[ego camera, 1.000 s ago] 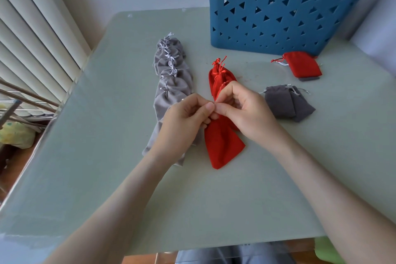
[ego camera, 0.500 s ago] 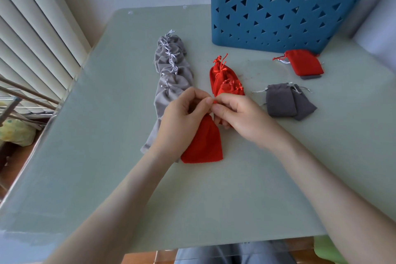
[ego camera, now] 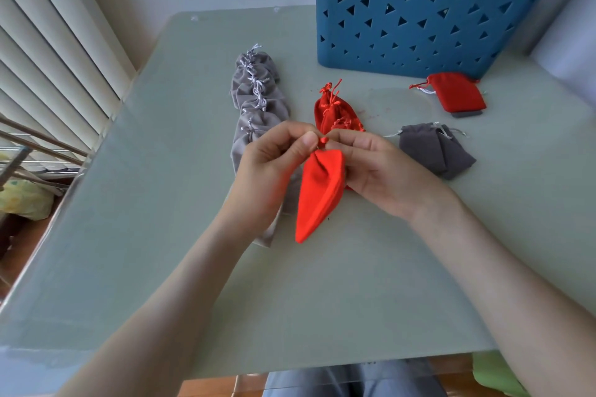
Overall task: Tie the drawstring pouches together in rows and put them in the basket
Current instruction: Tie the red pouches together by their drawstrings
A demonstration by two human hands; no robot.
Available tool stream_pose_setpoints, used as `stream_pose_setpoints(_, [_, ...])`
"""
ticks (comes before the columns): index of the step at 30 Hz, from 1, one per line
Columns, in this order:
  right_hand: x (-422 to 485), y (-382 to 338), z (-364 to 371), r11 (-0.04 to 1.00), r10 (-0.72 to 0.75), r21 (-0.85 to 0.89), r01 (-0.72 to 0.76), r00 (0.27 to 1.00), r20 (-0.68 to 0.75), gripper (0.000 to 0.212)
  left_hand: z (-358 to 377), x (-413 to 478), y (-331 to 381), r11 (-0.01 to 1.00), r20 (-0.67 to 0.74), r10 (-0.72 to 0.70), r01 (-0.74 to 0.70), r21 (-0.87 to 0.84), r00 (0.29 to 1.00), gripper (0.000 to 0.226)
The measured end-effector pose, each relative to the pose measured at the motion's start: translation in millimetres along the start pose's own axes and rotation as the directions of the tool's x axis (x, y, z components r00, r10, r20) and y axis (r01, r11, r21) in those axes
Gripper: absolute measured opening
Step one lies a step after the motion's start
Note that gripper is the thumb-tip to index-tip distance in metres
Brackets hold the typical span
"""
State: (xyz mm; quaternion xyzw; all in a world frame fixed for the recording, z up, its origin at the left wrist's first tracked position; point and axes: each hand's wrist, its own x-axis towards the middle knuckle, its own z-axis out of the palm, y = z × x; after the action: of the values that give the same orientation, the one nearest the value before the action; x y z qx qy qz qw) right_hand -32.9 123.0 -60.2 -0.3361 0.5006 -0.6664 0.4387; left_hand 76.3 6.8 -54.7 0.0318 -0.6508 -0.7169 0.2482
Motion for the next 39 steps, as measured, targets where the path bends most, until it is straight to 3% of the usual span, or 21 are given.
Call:
stream_pose_setpoints(1, [0, 0, -1, 1.000, 0.006, 0.022, -0.007, 1.000, 0.008, 0.008, -2, 1, -1, 1.000, 0.014, 0.022, -0.022, 0.013, 1.000, 0.019])
stream_pose_setpoints(3, [0, 1, -3, 0.999, 0.035, 0.020, -0.035, 0.999, 0.011, 0.014, -7, 2, -4, 0.970, 0.019, 0.117, -0.118, 0.213, 0.993, 0.019])
stream_pose_setpoints(5, [1, 3, -4, 0.998, 0.067, -0.003, -0.067, 0.998, 0.001, 0.016, -10, 2, -4, 0.842, 0.054, 0.214, -0.212, 0.497, 0.975, 0.012])
stream_pose_setpoints(7, [0, 3, -6, 0.996, 0.087, -0.029, -0.088, 0.996, -0.021, 0.013, -12, 2, -5, 0.719, 0.094, 0.287, -0.280, 0.636, 0.953, 0.007])
stream_pose_setpoints(12, [-4, -1, -5, 0.982, 0.071, -0.173, -0.080, 0.996, -0.059, 0.013, -14, 1, -9, 0.597, 0.156, 0.342, -0.342, 0.725, 0.927, 0.004])
stream_pose_setpoints(14, [-4, -2, -4, 0.963, 0.048, -0.263, -0.064, 0.997, -0.068, 0.005, -14, 0, -9, 0.603, 0.132, 0.324, -0.312, 0.734, 0.937, 0.004])
stream_pose_setpoints(17, [-4, -2, -2, 0.910, -0.004, -0.413, -0.044, 0.993, -0.115, 0.014, -14, -2, -9, 0.641, 0.078, 0.269, -0.239, 0.729, 0.960, 0.009])
stream_pose_setpoints(19, [-4, -1, -1, 0.835, -0.069, -0.550, -0.027, 0.986, -0.152, 0.014, -13, -2, -9, 0.671, 0.028, 0.190, -0.151, 0.726, 0.981, 0.019])
stream_pose_setpoints(23, [-6, 2, 2, 0.562, -0.252, -0.827, 0.009, 0.954, -0.160, 0.008, -13, 0, -9, 0.739, 0.011, -0.013, 0.002, 0.674, 1.000, 0.017])
stream_pose_setpoints(27, [-4, 6, 3, 0.501, -0.298, -0.865, 0.017, 0.942, -0.154, 0.002, -15, 2, -9, 0.666, 0.016, -0.038, 0.013, 0.746, 0.999, 0.005])
stream_pose_setpoints(32, [-2, 7, 3, 0.559, -0.287, -0.829, 0.013, 0.941, -0.179, 0.005, -13, 2, -12, 0.600, -0.005, 0.054, -0.029, 0.799, 0.999, 0.006])
stream_pose_setpoints(36, [0, 7, 4, 0.793, -0.191, -0.609, 0.010, 0.954, -0.233, 0.015, -15, 2, -18, 0.502, -0.025, 0.218, -0.090, 0.860, 0.976, 0.003])
stream_pose_setpoints(39, [0, 3, 3, 0.885, -0.132, -0.466, 0.011, 0.965, -0.228, 0.020, -11, 1, -19, 0.487, -0.019, 0.321, -0.148, 0.861, 0.947, 0.008])
